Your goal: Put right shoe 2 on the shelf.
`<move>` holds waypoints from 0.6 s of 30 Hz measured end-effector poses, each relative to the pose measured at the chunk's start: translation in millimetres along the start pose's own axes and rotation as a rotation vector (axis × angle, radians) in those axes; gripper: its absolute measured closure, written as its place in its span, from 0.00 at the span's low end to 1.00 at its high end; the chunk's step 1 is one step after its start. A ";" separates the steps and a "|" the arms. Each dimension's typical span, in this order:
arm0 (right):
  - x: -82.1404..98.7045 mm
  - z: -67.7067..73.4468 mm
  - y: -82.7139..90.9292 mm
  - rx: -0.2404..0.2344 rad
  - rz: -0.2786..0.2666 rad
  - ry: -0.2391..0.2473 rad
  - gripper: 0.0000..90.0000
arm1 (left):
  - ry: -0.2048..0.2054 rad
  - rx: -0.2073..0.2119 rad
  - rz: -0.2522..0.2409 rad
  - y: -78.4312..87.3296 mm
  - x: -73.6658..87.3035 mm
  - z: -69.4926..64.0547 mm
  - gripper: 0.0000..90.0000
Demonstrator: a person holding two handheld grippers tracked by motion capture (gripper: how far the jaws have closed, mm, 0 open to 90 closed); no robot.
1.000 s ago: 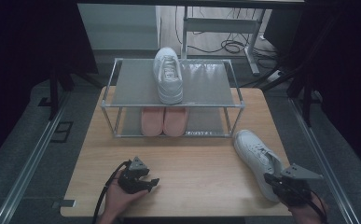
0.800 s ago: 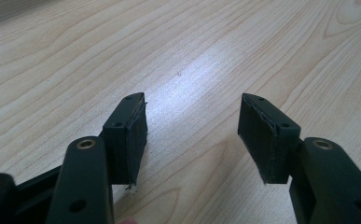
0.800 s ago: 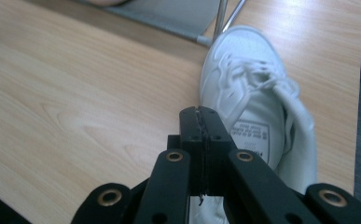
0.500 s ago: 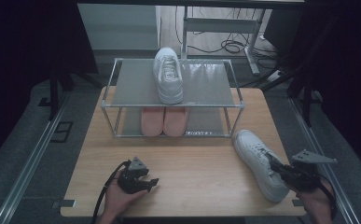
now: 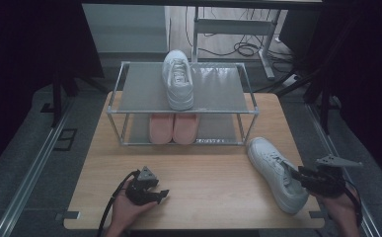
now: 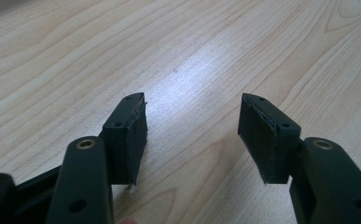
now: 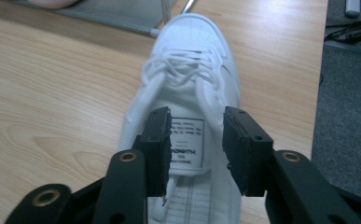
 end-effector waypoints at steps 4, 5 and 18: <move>2.8 -6.8 -0.7 0.003 -0.003 -0.007 0.62 | 0.002 -0.001 0.001 -0.5 0.0 0.2 0.47; 3.5 -7.5 -1.1 0.000 -0.001 -0.006 0.61 | 0.003 0.000 0.001 -0.5 0.0 0.3 0.47; 4.1 -18.7 -23.7 0.005 0.067 -0.008 0.58 | 0.009 -0.004 -0.006 1.0 -0.1 2.1 0.47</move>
Point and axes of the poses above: each handheld gripper's, and its own axes: y roughly backward along the jaws, x roughly out of its underside, z roughly to its left, the point moved 5 cm from there along -y, roughly forward along the jaws, and after that the axes turned 11 degrees about -x, right-handed, at the moved point
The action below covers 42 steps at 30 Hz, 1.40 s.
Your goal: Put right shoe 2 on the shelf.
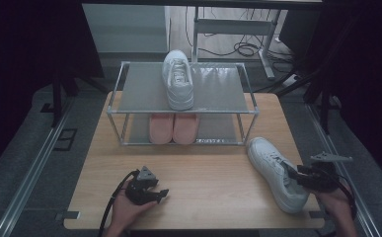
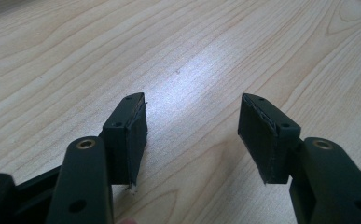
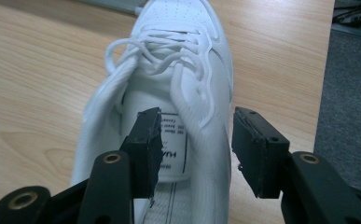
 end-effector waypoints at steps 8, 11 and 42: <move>-4.7 -11.3 -23.5 0.047 0.065 0.012 0.63 | 0.001 -0.003 0.004 0.0 0.6 1.3 0.47; -4.7 -13.3 -31.9 0.059 0.081 0.022 0.73 | 0.004 -0.003 0.002 0.2 0.5 1.6 0.47; -1.0 11.0 -13.5 -0.001 -0.031 0.015 0.92 | 0.002 -0.008 -0.002 2.2 -0.1 2.2 0.47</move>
Point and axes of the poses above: each handheld gripper's, and its own axes: y roughly backward along the jaws, x roughly out of its underside, z roughly to its left, the point moved 5 cm from there along -y, roughly forward along the jaws, and after that the axes turned 11 degrees about -x, right-handed, at the moved point
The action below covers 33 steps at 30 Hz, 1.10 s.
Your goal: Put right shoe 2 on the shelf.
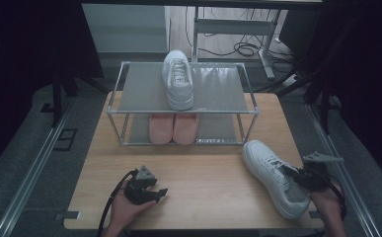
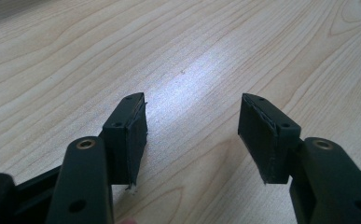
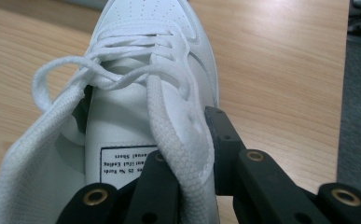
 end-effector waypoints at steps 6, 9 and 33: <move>1.7 19.1 14.0 -0.060 -0.071 -0.001 0.92 | -0.002 0.001 0.001 -0.7 0.0 -0.7 0.47; 1.8 28.3 16.6 -0.093 -0.095 0.000 0.92 | -0.004 0.001 0.002 -0.6 0.0 -1.1 0.47; -30.5 73.0 10.3 -0.182 -0.172 0.052 0.92 | -0.006 0.001 0.009 -2.2 0.7 -0.9 0.47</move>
Point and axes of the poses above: each handheld gripper's, and its own axes: y roughly backward along the jaws, x roughly out of its underside, z roughly to its left, the point moved 5 cm from there along -y, roughly forward along the jaws, and after that the axes turned 11 degrees about -x, right-handed, at the moved point
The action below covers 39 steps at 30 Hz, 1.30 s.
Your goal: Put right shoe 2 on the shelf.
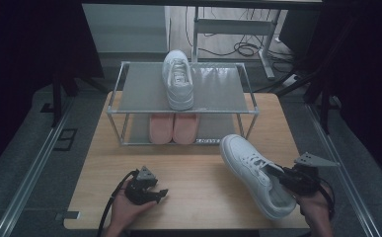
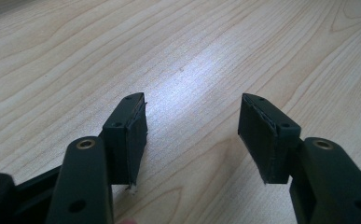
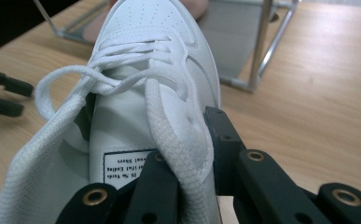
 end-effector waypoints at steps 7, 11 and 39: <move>-19.4 15.6 -7.7 -0.040 -0.038 0.024 0.92 | 0.001 0.000 0.001 -0.1 0.1 0.0 0.47; -31.7 23.5 -12.9 -0.058 -0.064 0.036 0.92 | -0.003 0.005 0.008 -1.1 0.8 -0.1 0.47; -122.5 31.9 -24.0 -0.047 -0.172 0.042 0.92 | 0.002 0.006 0.007 -0.5 1.2 2.2 0.47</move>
Point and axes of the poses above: each handheld gripper's, and its own axes: y roughly backward along the jaws, x roughly out of its underside, z roughly to its left, the point moved 5 cm from there along -y, roughly forward along the jaws, and after that the axes turned 11 degrees about -x, right-handed, at the moved point
